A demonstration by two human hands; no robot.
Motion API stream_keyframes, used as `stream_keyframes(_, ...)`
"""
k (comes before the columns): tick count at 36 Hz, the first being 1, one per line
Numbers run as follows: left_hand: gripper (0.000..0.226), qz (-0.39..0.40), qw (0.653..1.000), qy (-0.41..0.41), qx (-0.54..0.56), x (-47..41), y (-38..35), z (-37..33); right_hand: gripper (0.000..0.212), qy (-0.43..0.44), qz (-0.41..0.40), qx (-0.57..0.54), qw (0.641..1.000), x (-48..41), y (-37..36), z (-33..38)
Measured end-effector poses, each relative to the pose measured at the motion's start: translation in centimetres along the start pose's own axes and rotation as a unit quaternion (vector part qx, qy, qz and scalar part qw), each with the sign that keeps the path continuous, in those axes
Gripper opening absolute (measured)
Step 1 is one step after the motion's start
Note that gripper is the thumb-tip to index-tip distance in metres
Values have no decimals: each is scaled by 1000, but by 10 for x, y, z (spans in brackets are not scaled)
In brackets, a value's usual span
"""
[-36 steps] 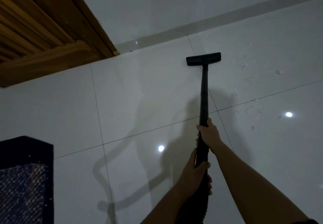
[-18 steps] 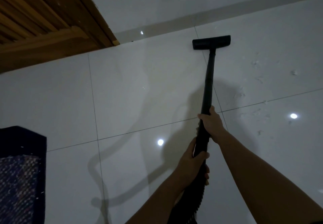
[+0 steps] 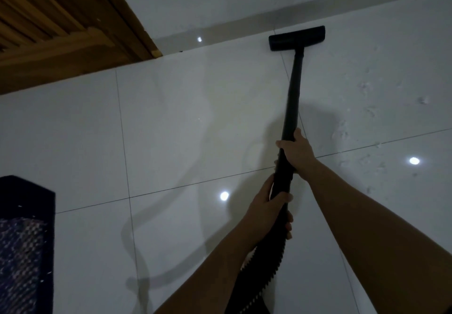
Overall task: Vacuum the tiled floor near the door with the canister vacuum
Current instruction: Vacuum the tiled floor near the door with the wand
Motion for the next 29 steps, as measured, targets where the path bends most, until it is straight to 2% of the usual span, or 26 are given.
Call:
stream_keyframes(13, 52, -2, 1000, -2, -14, -1, -1, -3, 65, -1, -5, 3, 1000, 0, 0, 1)
stream_keyframes(21, 38, 21, 1000, -2, -15, 15, -10, 0, 54, 49, -71, 17, 996, 22, 11, 2)
stream_keyframes(29, 45, 32, 998, 5, -47, 29, -22, 14, 56, 41, -103, -20, 994, 47, 25, -14)
Point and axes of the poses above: each hand's wrist, its own x-axis away from the middle knuckle, its own y-axis out of the back of the hand, z = x × y, the point moved 8 cm from there along -x, towards the middle knuckle, and after that the axes turned 11 degrees about y, right-handed, at the moved point
